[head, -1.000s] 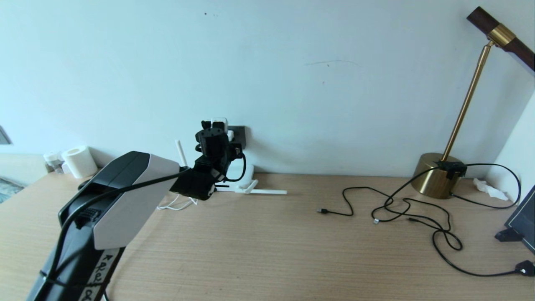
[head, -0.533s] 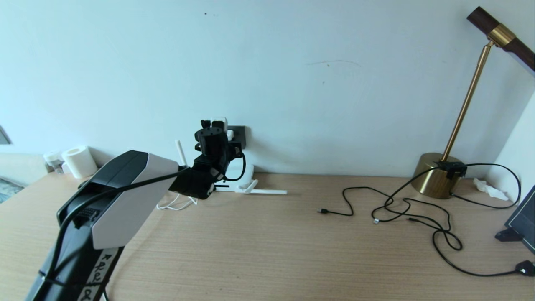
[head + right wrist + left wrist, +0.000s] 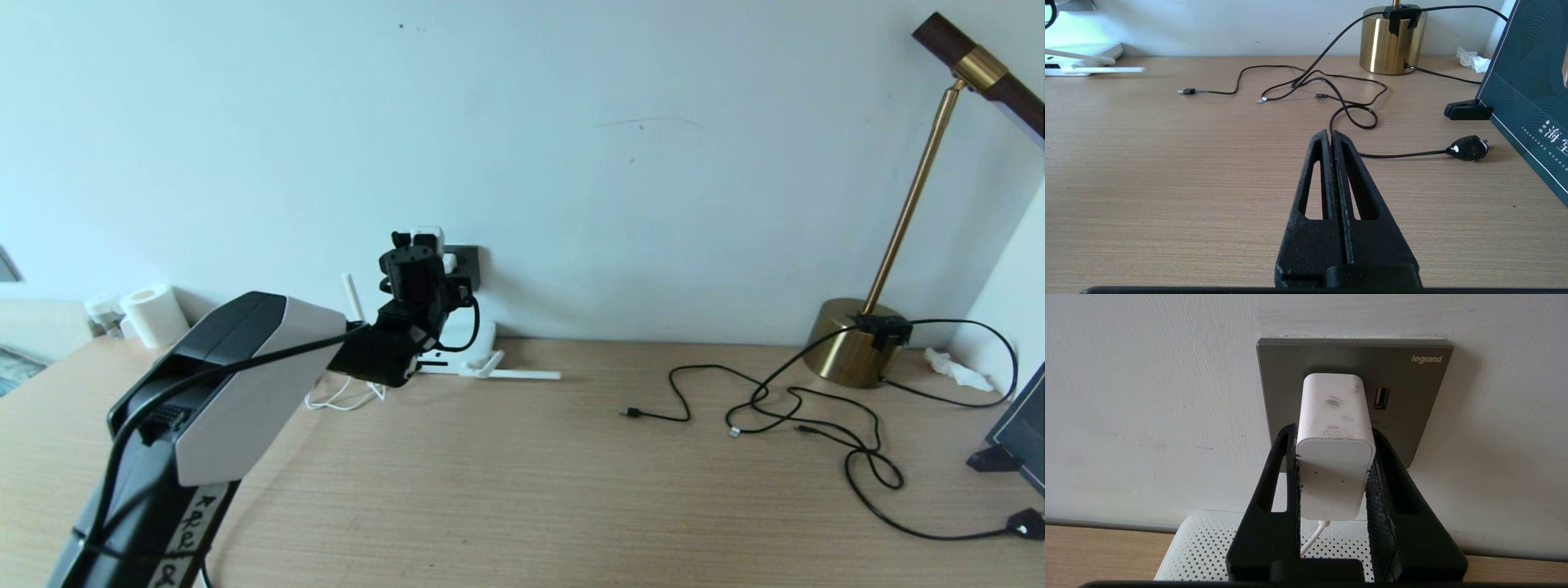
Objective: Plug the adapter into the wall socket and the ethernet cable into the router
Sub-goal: Plug plug into socket
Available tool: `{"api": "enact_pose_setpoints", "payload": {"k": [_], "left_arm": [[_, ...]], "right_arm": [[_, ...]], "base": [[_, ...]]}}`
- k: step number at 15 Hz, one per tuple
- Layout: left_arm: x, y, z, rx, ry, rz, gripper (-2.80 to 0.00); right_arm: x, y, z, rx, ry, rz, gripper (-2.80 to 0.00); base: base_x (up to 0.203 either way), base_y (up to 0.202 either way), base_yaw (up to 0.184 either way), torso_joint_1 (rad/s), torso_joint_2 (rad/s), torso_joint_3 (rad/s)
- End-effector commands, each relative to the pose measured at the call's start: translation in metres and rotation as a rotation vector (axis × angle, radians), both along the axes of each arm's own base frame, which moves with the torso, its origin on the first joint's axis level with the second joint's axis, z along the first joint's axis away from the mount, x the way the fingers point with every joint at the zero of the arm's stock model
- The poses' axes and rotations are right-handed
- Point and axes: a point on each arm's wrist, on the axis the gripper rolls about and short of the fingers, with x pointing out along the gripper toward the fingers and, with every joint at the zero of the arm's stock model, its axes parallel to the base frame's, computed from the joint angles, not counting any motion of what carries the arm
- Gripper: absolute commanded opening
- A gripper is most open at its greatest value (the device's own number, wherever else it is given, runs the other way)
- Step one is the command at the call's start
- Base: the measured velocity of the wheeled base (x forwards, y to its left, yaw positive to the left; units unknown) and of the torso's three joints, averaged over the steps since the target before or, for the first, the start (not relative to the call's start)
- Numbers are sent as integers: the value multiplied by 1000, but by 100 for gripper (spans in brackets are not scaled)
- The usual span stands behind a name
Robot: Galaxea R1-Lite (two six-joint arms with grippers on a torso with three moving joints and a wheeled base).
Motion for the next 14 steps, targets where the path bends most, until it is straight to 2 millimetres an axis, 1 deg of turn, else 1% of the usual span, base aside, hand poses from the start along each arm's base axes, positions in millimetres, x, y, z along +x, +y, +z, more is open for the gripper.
{"api": "enact_pose_setpoints", "payload": {"k": [1, 14], "left_arm": [[-1, 0, 7, -2, -7, 2, -280], [-1, 0, 7, -1, -4, 2, -280]], "right_arm": [[1, 0, -3, 0, 11, 0, -280], [1, 0, -3, 0, 11, 0, -280]], "base": [[0, 0, 0, 0, 0, 0], [0, 0, 0, 0, 0, 0]]}}
